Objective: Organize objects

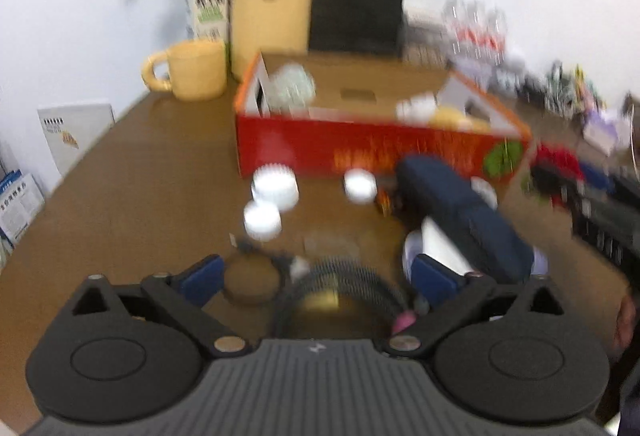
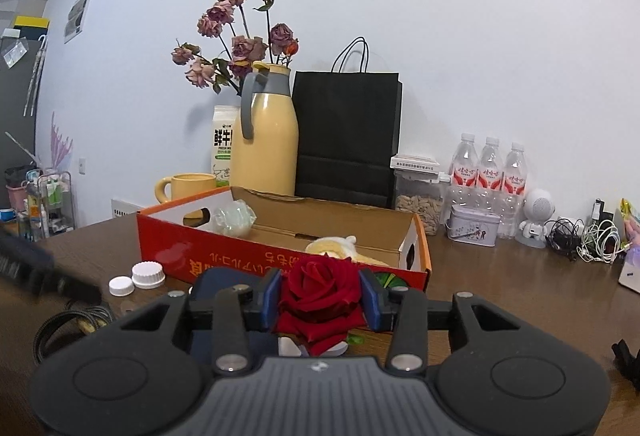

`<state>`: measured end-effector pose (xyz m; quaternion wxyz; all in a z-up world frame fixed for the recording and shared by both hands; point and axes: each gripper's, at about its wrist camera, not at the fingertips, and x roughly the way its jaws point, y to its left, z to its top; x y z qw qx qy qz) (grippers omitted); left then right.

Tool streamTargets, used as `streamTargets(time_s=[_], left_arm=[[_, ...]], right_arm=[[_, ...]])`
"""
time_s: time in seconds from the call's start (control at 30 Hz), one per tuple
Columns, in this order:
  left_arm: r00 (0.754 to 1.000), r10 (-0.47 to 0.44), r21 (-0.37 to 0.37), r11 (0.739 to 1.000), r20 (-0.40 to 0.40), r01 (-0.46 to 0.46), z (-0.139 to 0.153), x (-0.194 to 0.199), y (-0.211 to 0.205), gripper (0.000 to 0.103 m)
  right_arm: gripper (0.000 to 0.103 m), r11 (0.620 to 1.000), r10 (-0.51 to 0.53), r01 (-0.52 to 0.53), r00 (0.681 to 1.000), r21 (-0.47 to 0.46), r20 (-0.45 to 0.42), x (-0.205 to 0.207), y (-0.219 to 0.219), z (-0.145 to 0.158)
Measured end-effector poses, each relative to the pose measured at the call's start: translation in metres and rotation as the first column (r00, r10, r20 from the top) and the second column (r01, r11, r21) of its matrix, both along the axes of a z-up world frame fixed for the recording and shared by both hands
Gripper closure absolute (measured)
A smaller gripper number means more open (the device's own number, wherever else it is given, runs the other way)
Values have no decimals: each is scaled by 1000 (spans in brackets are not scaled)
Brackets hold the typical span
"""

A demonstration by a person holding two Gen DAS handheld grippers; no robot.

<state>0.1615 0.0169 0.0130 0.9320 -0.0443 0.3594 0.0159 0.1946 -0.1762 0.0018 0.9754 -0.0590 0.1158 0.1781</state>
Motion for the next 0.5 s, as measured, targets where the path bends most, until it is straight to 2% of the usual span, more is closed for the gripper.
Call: streamTargets(time_s=[0.1,0.27,0.37,0.5], left_arm=[[997,0,0,1000,-81,0,-11,1,-6,0],[993,18,-5,1000,-118,-19,-28,4,-12,0],[994,12,73,997,-107,-5,-35,3,-24,0],[996,16,60,998,-87,-10,-35,-1,-22,2]], right_arm=[[63,1000,-1,1,1000,1,-3,0,0,-2],[63,1000,-1,1,1000,2,-5,0,-1,-4],[63,1000,-1,1,1000,4,-5,-1,-1,-5],[63,1000,1,-1,1000,8,-2,-3,-2,-6]])
